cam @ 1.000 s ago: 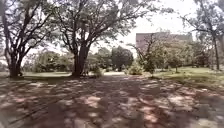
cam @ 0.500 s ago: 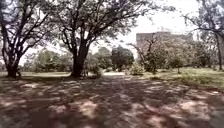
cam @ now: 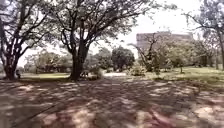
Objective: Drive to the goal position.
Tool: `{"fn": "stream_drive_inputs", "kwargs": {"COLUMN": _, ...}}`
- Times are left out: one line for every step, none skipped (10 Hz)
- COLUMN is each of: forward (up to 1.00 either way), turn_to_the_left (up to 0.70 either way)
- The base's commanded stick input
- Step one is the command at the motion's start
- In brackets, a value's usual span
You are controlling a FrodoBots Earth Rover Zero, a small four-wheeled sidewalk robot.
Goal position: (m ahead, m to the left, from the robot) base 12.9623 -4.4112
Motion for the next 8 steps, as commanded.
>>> {"fn": "stream_drive_inputs", "kwargs": {"forward": 0.70, "turn_to_the_left": 0.00}}
{"fn": "stream_drive_inputs", "kwargs": {"forward": 0.70, "turn_to_the_left": 0.00}}
{"fn": "stream_drive_inputs", "kwargs": {"forward": 0.70, "turn_to_the_left": 0.00}}
{"fn": "stream_drive_inputs", "kwargs": {"forward": 0.70, "turn_to_the_left": 0.00}}
{"fn": "stream_drive_inputs", "kwargs": {"forward": 0.70, "turn_to_the_left": 0.00}}
{"fn": "stream_drive_inputs", "kwargs": {"forward": 0.70, "turn_to_the_left": 0.00}}
{"fn": "stream_drive_inputs", "kwargs": {"forward": 0.70, "turn_to_the_left": 0.00}}
{"fn": "stream_drive_inputs", "kwargs": {"forward": 0.70, "turn_to_the_left": 0.00}}
